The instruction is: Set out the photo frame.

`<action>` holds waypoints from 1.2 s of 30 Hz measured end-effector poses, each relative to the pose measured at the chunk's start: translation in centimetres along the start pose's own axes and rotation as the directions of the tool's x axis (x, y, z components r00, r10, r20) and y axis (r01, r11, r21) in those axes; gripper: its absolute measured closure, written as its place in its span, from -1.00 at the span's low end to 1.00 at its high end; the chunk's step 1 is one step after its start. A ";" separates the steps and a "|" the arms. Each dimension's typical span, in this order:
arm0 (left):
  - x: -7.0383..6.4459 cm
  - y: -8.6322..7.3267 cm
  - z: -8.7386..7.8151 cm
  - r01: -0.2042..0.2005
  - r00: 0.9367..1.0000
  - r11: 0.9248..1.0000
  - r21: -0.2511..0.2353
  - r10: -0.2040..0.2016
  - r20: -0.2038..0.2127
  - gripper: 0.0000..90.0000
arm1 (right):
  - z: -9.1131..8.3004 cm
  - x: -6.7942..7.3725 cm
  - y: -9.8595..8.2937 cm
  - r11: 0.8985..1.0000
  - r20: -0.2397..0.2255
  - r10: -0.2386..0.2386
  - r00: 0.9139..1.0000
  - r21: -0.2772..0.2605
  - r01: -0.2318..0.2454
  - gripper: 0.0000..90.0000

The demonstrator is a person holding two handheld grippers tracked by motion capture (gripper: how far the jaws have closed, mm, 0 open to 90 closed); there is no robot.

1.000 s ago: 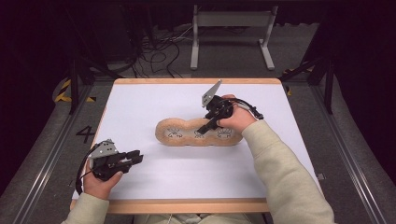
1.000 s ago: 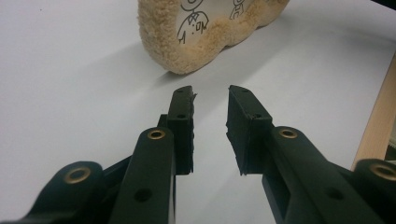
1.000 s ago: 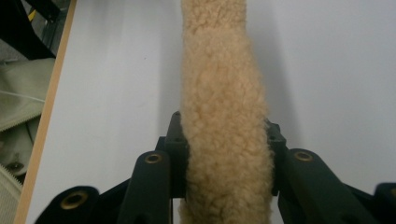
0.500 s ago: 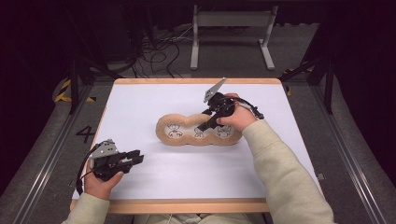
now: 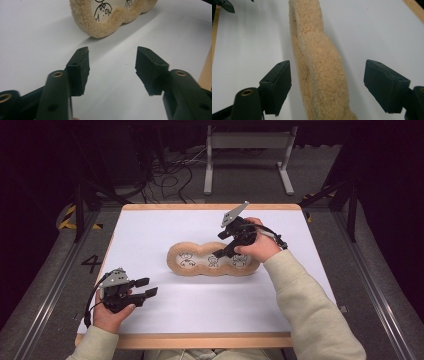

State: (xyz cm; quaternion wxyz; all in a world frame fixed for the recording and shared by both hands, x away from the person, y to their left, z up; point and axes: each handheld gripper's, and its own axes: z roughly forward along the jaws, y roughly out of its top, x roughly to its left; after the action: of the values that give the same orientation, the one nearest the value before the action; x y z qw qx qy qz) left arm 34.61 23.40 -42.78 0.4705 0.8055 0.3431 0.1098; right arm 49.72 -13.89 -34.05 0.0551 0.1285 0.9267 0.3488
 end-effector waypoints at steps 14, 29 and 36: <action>0.5 1.0 0.5 -0.014 1.000 1.000 0.014 0.015 -0.017 -0.37 | -5.6 3.3 -2.0 0.996 0.120 0.069 0.990 -0.062 -0.062 -0.61; 1.6 0.8 0.0 0.014 0.999 1.000 -0.002 -0.014 -0.034 -0.43 | -10.3 4.0 -5.9 0.968 0.193 0.230 0.954 -0.148 -0.203 -0.61; 1.8 0.7 -0.2 0.014 0.999 1.000 -0.005 -0.014 -0.050 -0.43 | -11.7 4.2 -7.1 0.965 0.232 0.229 0.945 -0.181 -0.190 -0.74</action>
State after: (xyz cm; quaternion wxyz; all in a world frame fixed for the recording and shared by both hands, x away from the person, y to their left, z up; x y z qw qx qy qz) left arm 36.17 24.49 -42.37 0.4645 0.7989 0.3601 0.1277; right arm 41.99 -25.25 -30.05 0.1443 0.2651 0.8631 0.4049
